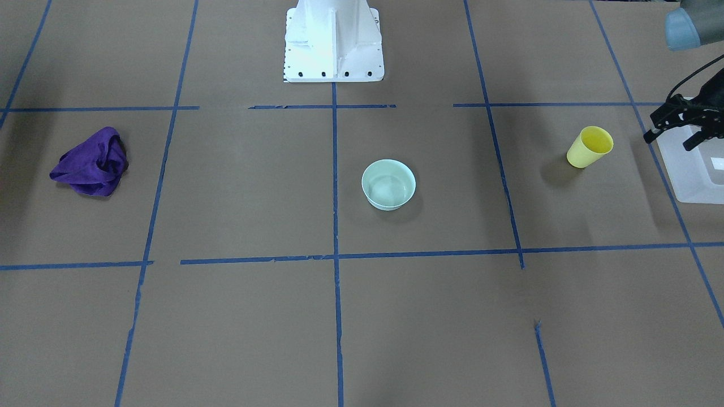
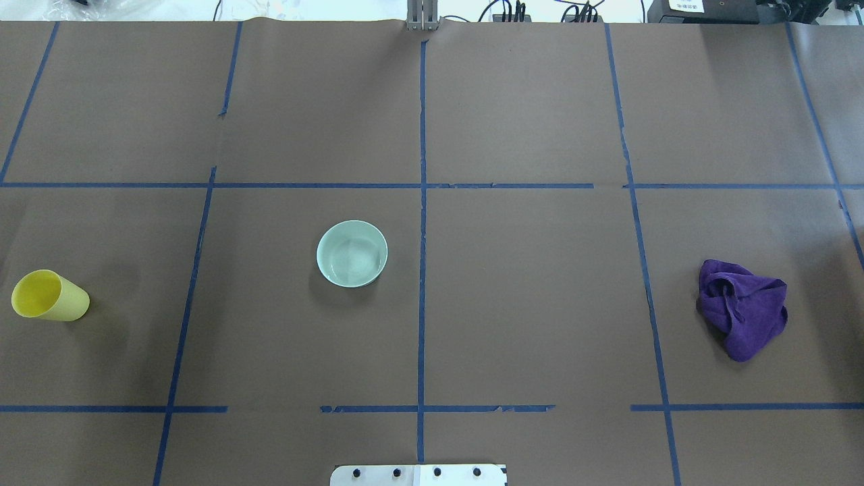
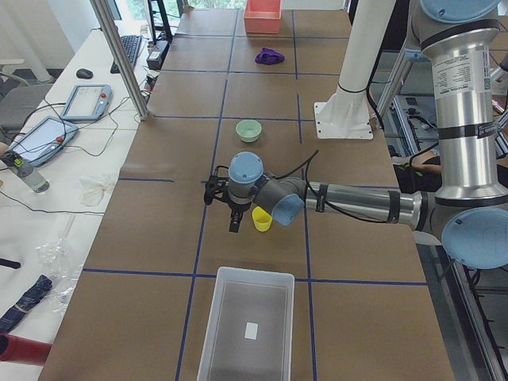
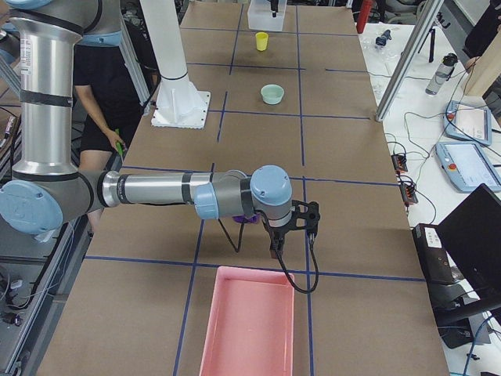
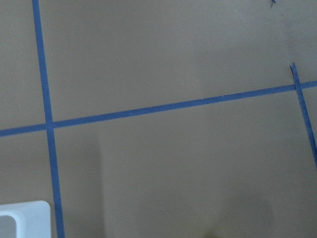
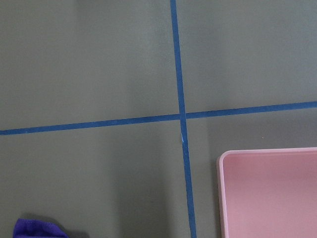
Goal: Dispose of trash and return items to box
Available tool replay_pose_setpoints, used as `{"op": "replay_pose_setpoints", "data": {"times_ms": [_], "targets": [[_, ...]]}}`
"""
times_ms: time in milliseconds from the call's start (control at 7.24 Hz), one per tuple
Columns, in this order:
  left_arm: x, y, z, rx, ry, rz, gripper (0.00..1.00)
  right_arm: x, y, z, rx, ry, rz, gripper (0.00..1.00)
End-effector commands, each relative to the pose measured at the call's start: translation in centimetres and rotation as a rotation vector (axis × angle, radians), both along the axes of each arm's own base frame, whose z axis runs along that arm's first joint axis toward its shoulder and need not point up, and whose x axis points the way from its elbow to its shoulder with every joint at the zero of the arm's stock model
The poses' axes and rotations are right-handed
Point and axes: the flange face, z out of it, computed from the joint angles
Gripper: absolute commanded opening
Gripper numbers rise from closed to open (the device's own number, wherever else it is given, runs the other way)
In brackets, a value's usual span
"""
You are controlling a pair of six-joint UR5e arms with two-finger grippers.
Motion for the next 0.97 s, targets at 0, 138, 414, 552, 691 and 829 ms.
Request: {"op": "replay_pose_setpoints", "data": {"times_ms": [0, 138, 414, 552, 691, 829], "targets": [[4.8, 2.6, 0.6, -0.046, -0.002, -0.038, 1.0, -0.4, -0.1, -0.3, -0.007, -0.004, 0.0, 1.0], [6.3, 3.3, 1.0, -0.063, -0.018, -0.041, 1.0, -0.6, -0.1, -0.4, -0.004, -0.008, -0.005, 1.0], [8.2, 3.8, 1.8, -0.093, -0.044, -0.055, 1.0, -0.6, -0.2, -0.5, -0.001, -0.009, -0.006, 1.0], [8.3, 3.8, 2.3, -0.098, -0.052, -0.055, 1.0, -0.6, -0.1, -0.7, 0.002, -0.011, -0.007, 1.0], [8.2, 3.7, 2.5, -0.09, -0.062, -0.061, 1.0, -0.7, -0.1, -0.9, 0.004, -0.027, -0.01, 1.0], [8.2, 3.8, 2.6, -0.092, -0.065, -0.061, 1.0, -0.9, -0.1, -1.2, 0.005, -0.061, -0.017, 1.0]]}}
